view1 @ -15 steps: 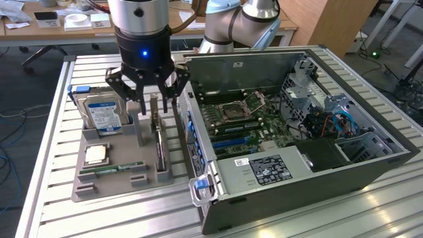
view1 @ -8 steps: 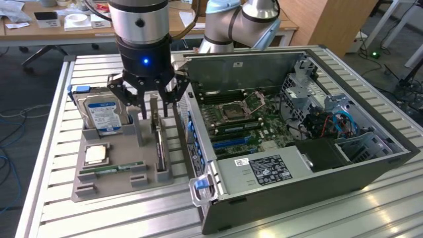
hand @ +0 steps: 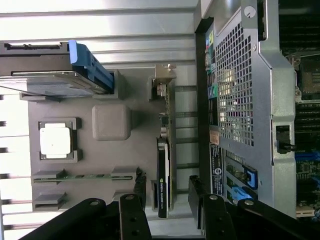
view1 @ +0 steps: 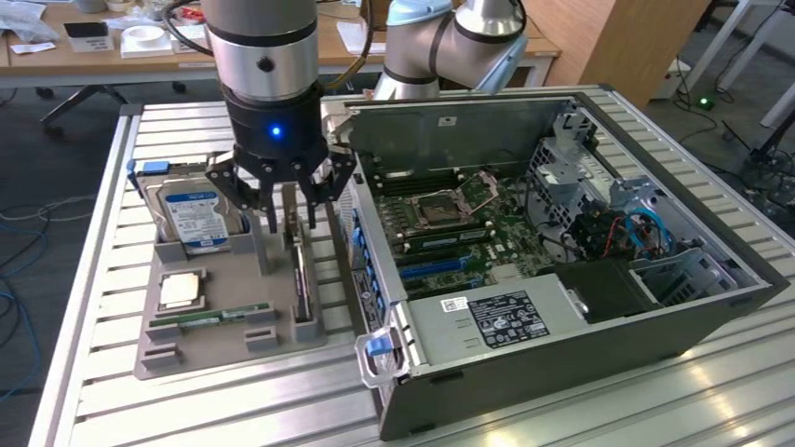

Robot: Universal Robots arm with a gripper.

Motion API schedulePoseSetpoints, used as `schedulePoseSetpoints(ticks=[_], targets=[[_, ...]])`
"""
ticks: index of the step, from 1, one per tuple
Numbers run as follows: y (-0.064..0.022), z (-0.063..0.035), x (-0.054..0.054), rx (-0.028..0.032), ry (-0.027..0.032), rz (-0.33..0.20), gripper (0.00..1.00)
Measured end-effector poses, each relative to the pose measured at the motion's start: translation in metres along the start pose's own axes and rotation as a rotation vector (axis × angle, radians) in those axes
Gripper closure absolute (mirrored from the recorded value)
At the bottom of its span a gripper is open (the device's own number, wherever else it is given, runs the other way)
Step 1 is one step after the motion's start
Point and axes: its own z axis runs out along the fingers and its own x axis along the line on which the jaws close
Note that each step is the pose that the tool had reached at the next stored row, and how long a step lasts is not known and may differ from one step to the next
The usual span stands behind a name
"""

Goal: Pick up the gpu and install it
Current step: 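Pick up the gpu and move the gpu toward the slot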

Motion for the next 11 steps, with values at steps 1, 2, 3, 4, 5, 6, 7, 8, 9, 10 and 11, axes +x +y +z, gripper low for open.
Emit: schedulePoseSetpoints(ticks=[1, 2, 3, 4, 5, 6, 7, 8, 9, 10, 11], targets=[[-0.0001, 0.0017, 0.0001, 0.0001, 0.0001, 0.0, 0.53], [-0.0002, 0.0036, 0.0001, 0.0, 0.0001, 0.0, 0.53], [-0.0003, 0.0052, 0.0001, 0.0, 0.0002, 0.0, 0.53], [-0.0003, 0.0068, 0.0002, 0.0, 0.0001, 0.0, 0.53], [-0.0004, 0.008, 0.0002, -0.0001, 0.0001, 0.0, 0.53], [-0.0004, 0.009, 0.0002, 0.0, 0.0, 0.0, 0.53], [-0.0004, 0.0097, 0.0003, 0.0, 0.0001, 0.0, 0.53], [-0.0005, 0.0098, 0.0003, 0.0002, 0.0002, 0.0, 0.53], [-0.0005, 0.0098, 0.0003, 0.0002, 0.0002, 0.0, 0.53], [-0.0005, 0.0098, 0.0003, 0.0001, 0.0003, 0.0, 0.53], [-0.0005, 0.0099, 0.0003, 0.0001, 0.0003, 0.0, 0.53]])
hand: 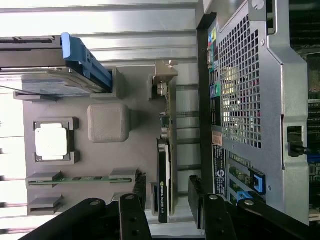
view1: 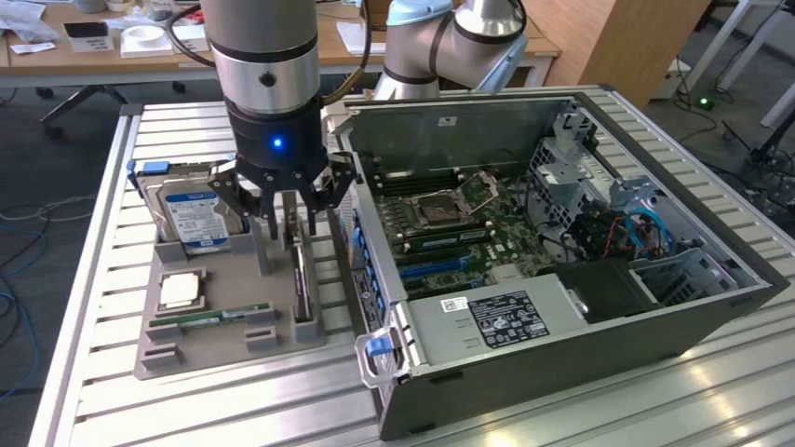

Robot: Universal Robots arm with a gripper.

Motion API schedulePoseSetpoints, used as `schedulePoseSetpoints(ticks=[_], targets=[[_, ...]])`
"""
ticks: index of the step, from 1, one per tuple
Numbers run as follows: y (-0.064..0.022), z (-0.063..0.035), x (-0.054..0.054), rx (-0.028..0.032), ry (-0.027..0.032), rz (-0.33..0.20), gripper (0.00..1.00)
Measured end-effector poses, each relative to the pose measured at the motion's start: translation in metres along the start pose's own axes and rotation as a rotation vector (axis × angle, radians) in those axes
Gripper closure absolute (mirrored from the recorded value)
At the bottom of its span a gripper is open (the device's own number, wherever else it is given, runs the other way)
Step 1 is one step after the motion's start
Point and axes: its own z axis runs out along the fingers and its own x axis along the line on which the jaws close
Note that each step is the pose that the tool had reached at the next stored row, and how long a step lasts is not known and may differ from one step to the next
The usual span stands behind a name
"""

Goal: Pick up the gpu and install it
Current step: 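Pick up the gpu and move the gpu toward the slot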

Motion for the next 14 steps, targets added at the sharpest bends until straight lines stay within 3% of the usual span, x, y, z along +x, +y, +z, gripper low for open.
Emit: schedulePoseSetpoints(ticks=[14], targets=[[-0.0009, 0.0207, 0.0, -0.0002, -0.0001, 0.0, 0.53]])
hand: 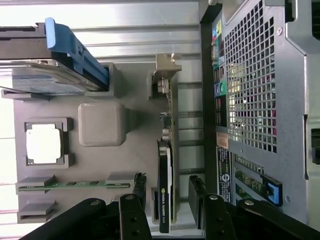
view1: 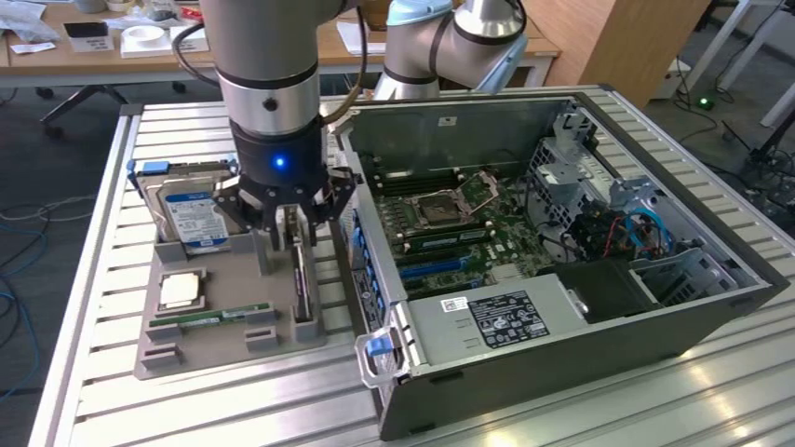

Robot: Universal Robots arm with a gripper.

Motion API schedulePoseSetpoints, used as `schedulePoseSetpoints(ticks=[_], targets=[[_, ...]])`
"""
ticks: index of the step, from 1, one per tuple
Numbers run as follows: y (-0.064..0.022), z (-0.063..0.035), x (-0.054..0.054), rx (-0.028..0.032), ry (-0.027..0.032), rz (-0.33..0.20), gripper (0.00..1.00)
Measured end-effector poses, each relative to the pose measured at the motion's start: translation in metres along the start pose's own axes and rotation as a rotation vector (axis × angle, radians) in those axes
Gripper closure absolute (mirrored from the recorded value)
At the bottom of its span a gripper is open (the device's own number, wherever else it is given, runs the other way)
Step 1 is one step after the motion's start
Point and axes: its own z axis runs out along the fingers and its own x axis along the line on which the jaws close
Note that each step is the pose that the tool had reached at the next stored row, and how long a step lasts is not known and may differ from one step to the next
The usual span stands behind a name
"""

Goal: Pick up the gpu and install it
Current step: 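Pick up the gpu and move the gpu toward the slot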

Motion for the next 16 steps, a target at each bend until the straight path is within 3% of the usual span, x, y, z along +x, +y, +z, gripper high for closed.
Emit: schedulePoseSetpoints(ticks=[16], targets=[[-0.0009, 0.0201, 0.0, 0.0, -0.0001, 0.0, 0.53]])
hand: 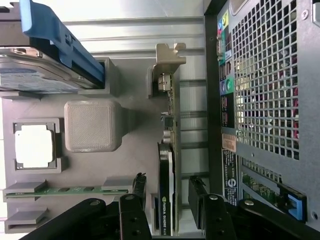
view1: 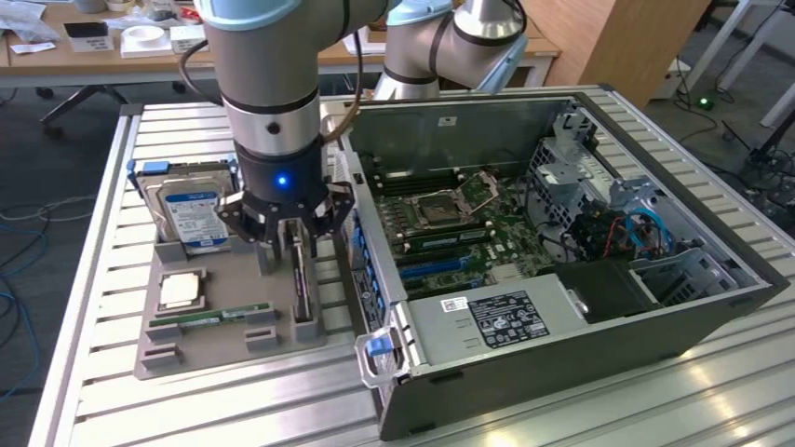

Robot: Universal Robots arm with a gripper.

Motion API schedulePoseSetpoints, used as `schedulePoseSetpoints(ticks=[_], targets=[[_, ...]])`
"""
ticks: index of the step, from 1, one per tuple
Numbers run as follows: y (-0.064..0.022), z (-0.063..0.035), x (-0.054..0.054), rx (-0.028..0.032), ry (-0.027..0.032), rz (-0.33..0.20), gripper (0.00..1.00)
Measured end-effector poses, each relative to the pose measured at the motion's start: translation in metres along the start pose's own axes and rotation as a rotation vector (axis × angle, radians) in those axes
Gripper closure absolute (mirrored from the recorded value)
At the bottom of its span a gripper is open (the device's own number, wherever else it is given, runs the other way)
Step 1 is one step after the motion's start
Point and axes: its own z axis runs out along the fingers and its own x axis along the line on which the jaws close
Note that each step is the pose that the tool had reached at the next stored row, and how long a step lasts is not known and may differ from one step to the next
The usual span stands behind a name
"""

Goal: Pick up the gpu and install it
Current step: 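Pick up the gpu and move the gpu toward the slot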

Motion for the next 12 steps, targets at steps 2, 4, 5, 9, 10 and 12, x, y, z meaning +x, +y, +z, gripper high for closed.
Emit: schedulePoseSetpoints(ticks=[2, 4, 5, 9, 10, 12], targets=[[-0.0001, 0.0023, 0.0, 0.0, 0.0001, 0.0, 0.53], [-0.0002, 0.0047, 0.0001, 0.0, 0.0, 0.0, 0.53], [-0.0002, 0.0059, 0.0001, 0.0, 0.0, 0.0, 0.53], [-0.0004, 0.0082, 0.0002, 0.0003, 0.0003, 0.0, 0.53], [-0.0004, 0.0087, 0.0002, 0.0001, 0.0002, 0.0, 0.53], [-0.0005, 0.0107, 0.0002, -0.0001, -0.0001, 0.0, 0.53]])
